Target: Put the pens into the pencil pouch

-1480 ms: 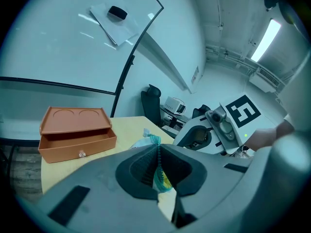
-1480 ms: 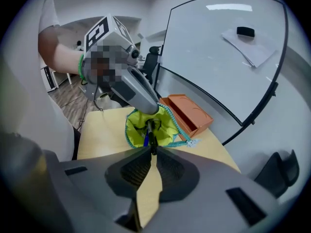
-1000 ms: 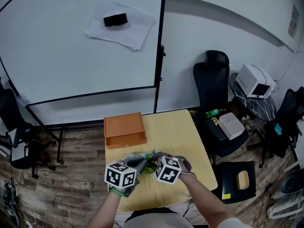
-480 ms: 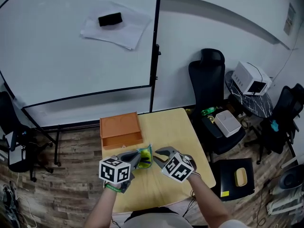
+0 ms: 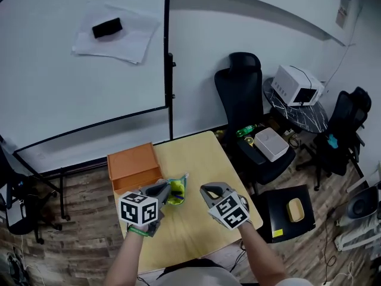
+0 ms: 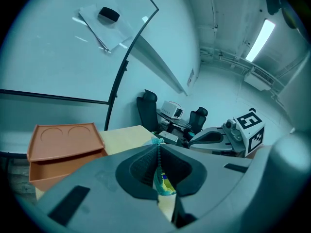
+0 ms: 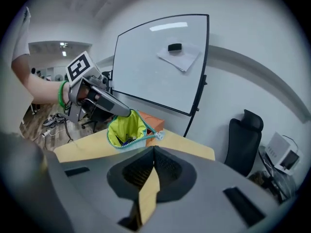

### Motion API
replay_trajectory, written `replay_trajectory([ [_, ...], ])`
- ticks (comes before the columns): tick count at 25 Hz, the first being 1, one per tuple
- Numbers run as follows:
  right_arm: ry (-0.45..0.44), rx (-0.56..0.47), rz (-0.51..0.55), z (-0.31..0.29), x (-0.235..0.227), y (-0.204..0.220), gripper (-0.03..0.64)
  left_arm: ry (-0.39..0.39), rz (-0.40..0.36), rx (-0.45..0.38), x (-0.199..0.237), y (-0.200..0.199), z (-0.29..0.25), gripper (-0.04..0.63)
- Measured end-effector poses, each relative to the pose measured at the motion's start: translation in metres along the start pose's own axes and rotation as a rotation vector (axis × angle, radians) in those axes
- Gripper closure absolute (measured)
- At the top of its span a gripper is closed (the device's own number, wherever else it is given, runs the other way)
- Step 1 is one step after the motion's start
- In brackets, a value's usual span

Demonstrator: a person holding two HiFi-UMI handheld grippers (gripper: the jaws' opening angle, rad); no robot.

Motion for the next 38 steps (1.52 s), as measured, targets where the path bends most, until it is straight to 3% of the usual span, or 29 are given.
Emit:
replay_trajectory([
  [8, 0.048, 0.051, -0.069, 0.02, -0.021, 0.031, 0.617, 0.113, 0.031, 0.033, -0.033, 0.018, -0.052, 0.575],
  [16, 0.071, 0.078, -0.117, 0.035, -0.028, 0.056, 0.615, 0.181, 0.05, 0.128, -0.062, 0.048, -0.098, 0.575],
  [21, 0.08, 0.075, -0.169, 0.04, -0.029, 0.066, 0.615, 0.186, 0.016, 0.218, -0.071, 0.071, -0.119, 0.574],
  [27, 0.135, 0.016, -0.309, 0.044, -0.037, 0.081, 0.615, 0.175, -0.026, 0.298, -0.079, 0.091, -0.135, 0.574],
  [33, 0.159, -0.014, -0.37, 0.052, -0.042, 0.091, 0.615, 0.181, -0.042, 0.323, -0.085, 0.102, -0.145, 0.571],
  [35, 0.162, -0.018, -0.381, 0.054, -0.044, 0.094, 0.615, 0.194, -0.043, 0.318, -0.087, 0.102, -0.147, 0.529],
  [38, 0.162, -0.021, -0.39, 0.055, -0.045, 0.096, 0.615, 0.233, -0.054, 0.301, -0.094, 0.098, -0.147, 0.406],
])
Point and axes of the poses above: the fingertips, and each gripper's own axes: z backward along the fingers, x to its left, y out of its underside, the point moved 7 cm from there along z, backward along the fingers, and after that the axes turned 14 degrees about -z, right-handed, at the moved point
